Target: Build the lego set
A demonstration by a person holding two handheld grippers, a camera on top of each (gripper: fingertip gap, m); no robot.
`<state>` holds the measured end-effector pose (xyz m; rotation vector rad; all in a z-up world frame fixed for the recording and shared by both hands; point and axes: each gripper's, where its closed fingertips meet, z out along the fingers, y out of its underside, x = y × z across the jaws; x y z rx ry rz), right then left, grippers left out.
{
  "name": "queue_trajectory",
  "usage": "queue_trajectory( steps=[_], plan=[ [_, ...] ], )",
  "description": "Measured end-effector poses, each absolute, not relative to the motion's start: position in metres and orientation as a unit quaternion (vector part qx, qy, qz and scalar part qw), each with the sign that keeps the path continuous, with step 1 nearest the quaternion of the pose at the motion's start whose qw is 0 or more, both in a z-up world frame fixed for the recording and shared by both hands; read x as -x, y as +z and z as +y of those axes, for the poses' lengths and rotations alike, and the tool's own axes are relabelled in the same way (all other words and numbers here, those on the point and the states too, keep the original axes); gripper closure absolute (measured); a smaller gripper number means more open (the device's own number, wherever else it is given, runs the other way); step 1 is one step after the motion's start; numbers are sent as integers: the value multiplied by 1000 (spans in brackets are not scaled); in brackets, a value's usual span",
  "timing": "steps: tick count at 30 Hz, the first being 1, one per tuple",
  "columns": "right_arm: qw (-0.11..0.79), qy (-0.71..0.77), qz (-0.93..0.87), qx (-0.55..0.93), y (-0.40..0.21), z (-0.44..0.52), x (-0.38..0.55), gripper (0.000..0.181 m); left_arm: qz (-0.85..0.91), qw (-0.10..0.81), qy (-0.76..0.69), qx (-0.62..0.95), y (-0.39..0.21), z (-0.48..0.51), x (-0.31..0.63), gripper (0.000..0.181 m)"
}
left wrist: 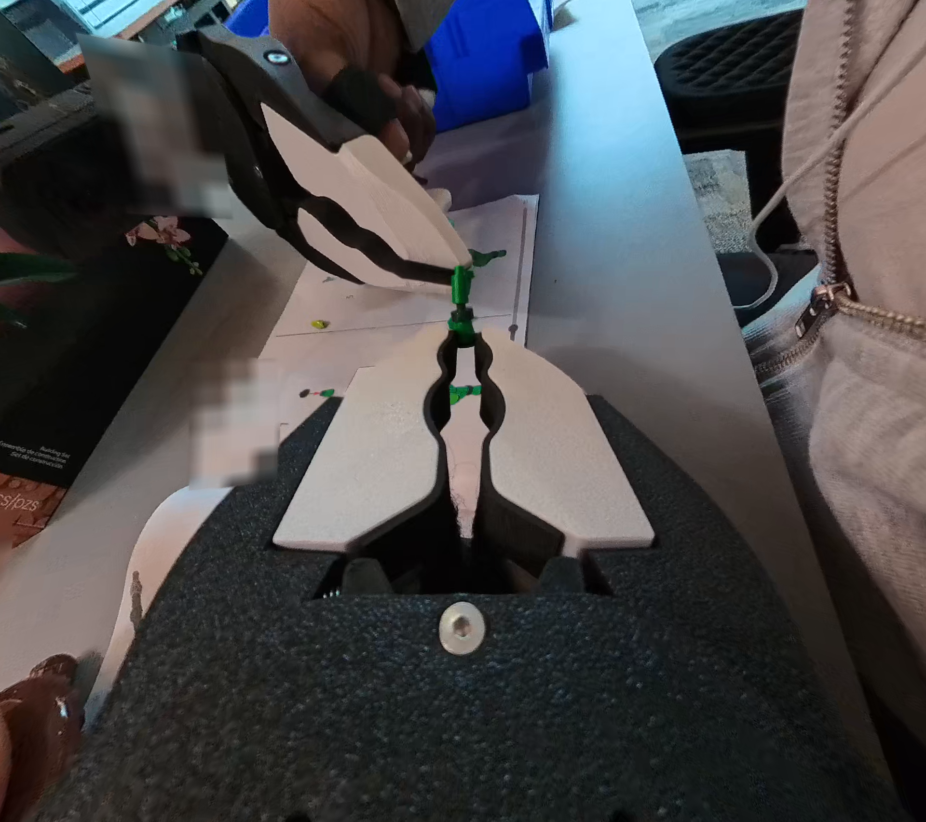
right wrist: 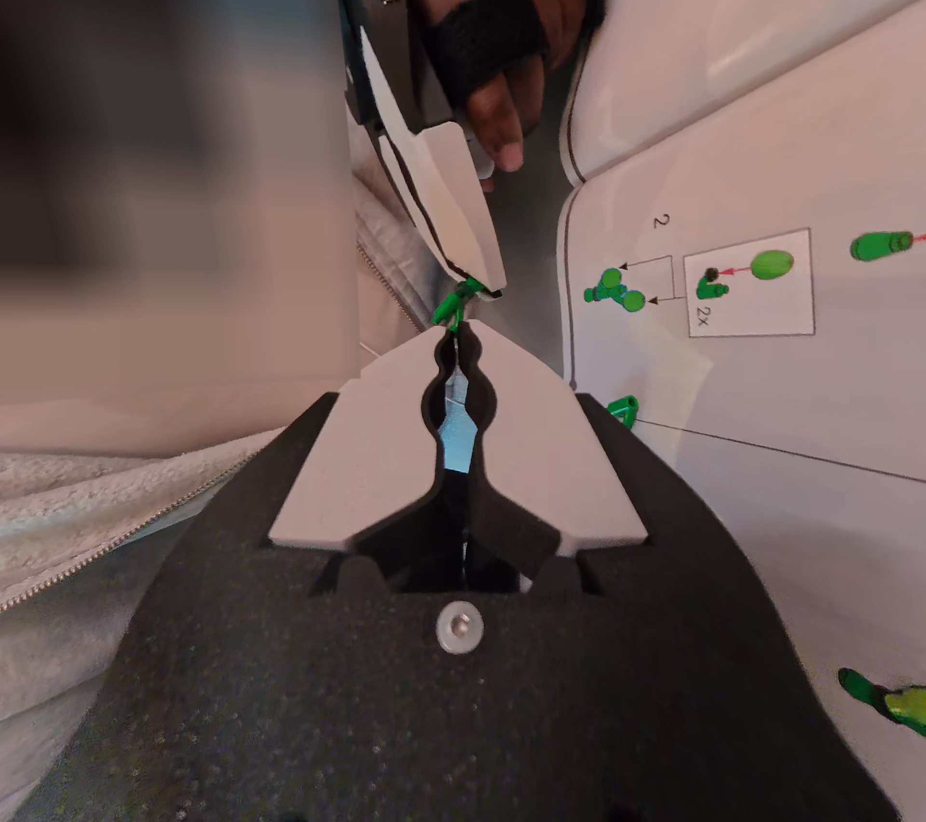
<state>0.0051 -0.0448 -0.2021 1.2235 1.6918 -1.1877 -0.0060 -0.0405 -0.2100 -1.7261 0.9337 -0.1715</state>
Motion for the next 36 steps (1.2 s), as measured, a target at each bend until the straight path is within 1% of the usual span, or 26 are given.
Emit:
queue_trajectory(
  steps=[4,5,8,10,12,16,17,19,21,23,27,31,36],
  plan=[
    [340,-462,652,-496,-209,-42,0,181,395,552,-79,730,-210,-40,3,176],
    [349,-471,643,-493,-207,-44,1,181,395,558,-91,724,-207,-41,-1,176],
    [352,-460,650,-491,-210,-44,0,181,404,526,-62,746,-220,-38,5,175],
    [337,-475,640,-502,-207,-40,8,181,397,529,-64,747,-218,-37,7,176],
    [290,-482,661,-497,-204,-31,13,180,387,528,-63,753,-219,-36,11,175],
    [132,-432,770,-451,-199,-22,6,160,384,518,-53,763,-222,-34,14,175],
    [92,-399,800,-438,-202,-23,-2,159,384,516,-52,764,-223,-34,14,175],
    [27,-324,846,-422,-218,-22,-17,164,387,518,-51,761,-223,-34,13,175],
    [-12,-283,865,-414,-233,-22,-24,164,386,522,-52,759,-221,-34,13,175],
    [-39,-288,869,-400,-237,-29,-22,166,384,526,-52,757,-220,-35,14,175],
    [-75,-238,906,-343,-246,-40,-22,171,373,541,-58,751,-214,-35,15,175],
    [-83,-181,920,-339,-256,-31,-22,171,365,550,-66,748,-211,-36,16,175],
    [-101,-151,927,-327,-259,-29,-20,175,366,551,-66,747,-211,-36,15,175]
  ],
)
